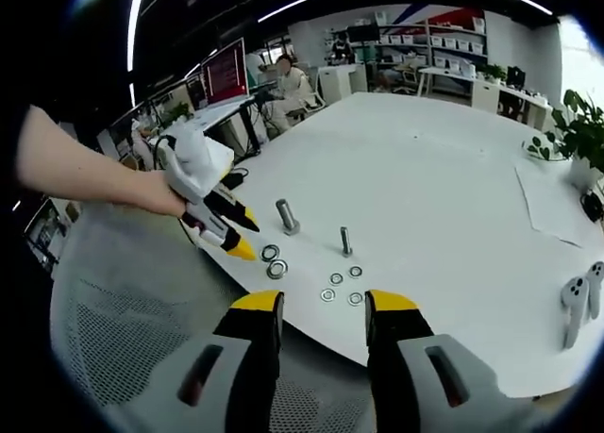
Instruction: Place the washer onto the threaded stud by aligning its center hole with the stud, sliding it down to the base, and recovering from edge contact or off-axis alignment until the washer reaches the visible bottom stop.
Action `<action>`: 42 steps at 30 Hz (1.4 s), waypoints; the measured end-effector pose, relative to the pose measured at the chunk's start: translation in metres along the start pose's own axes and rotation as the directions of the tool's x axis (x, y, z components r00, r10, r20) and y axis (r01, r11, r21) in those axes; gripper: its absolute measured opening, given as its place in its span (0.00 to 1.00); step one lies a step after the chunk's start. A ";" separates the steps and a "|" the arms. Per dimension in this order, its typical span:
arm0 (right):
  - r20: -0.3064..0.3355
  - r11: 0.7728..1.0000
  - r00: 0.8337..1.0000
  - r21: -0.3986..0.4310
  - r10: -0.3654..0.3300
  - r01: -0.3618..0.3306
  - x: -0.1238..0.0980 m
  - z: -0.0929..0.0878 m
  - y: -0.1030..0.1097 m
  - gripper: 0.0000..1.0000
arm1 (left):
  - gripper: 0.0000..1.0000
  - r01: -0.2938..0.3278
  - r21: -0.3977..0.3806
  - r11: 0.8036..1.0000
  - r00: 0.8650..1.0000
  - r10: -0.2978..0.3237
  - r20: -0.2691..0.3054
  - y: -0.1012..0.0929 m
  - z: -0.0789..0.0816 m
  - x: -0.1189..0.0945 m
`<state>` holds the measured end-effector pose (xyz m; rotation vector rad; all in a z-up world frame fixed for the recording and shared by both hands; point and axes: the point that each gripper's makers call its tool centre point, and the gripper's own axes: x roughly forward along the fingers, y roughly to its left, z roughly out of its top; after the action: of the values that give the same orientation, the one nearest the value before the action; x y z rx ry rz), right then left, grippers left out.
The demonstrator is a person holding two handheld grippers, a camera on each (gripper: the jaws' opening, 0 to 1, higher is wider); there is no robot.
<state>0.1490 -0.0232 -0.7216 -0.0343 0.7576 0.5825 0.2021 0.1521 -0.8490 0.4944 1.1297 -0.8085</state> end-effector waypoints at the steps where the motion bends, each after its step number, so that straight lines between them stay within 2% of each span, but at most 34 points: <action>1: 0.001 1.000 1.000 0.002 0.000 0.000 0.000 0.000 0.000 0.37 | 0.33 -0.003 0.024 1.000 1.000 0.003 -0.018 -0.002 -0.001 0.002; 9: 0.004 1.000 1.000 0.001 0.004 -0.004 0.000 0.000 0.000 0.37 | 0.30 0.007 0.110 0.994 0.999 -0.001 -0.049 -0.006 0.004 0.010; 12: 0.007 1.000 1.000 0.005 0.004 -0.004 0.000 0.000 0.000 0.37 | 0.30 0.018 0.170 0.985 0.995 -0.002 -0.096 -0.008 -0.002 0.015; 15: 0.009 1.000 1.000 0.007 0.006 -0.006 0.000 0.001 0.000 0.37 | 0.30 0.030 0.165 0.986 0.994 -0.012 -0.106 -0.010 -0.003 0.018; 16: 0.009 1.000 1.000 0.006 0.005 -0.005 0.000 0.001 0.000 0.37 | 0.29 0.015 0.179 0.984 0.996 0.001 -0.092 -0.008 0.000 0.018; 21: 0.008 1.000 1.000 0.009 0.010 -0.010 0.000 0.001 0.000 0.37 | 0.29 0.023 0.179 0.983 0.996 -0.007 -0.092 -0.007 0.004 0.019; 26: 0.004 1.000 1.000 0.005 0.011 -0.011 0.000 0.000 0.000 0.37 | 0.27 0.033 0.210 0.977 0.993 -0.009 -0.118 -0.007 0.004 0.019; 29: 0.008 1.000 1.000 0.006 0.009 -0.009 0.000 0.001 0.000 0.37 | 0.21 0.032 0.209 0.977 0.993 -0.008 -0.114 -0.003 0.003 0.019; 33: 0.012 1.000 1.000 0.005 0.008 -0.008 0.000 0.001 -0.001 0.37 | 0.21 0.042 0.229 0.972 0.993 -0.017 -0.113 -0.003 0.001 0.020; 39: 0.019 1.000 1.000 0.013 0.004 -0.004 -0.001 0.002 -0.002 0.37 | 0.21 0.051 0.239 0.970 0.987 -0.012 -0.159 0.007 -0.010 0.016; 42: 0.015 1.000 1.000 0.009 0.007 -0.007 0.000 0.002 -0.001 0.37 | 0.21 0.058 0.249 0.967 0.990 -0.023 -0.140 0.008 -0.010 0.016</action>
<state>0.1504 -0.0236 -0.7206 -0.0191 0.7456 0.5858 0.2049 0.1594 -0.8677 0.7506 1.1712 -0.9726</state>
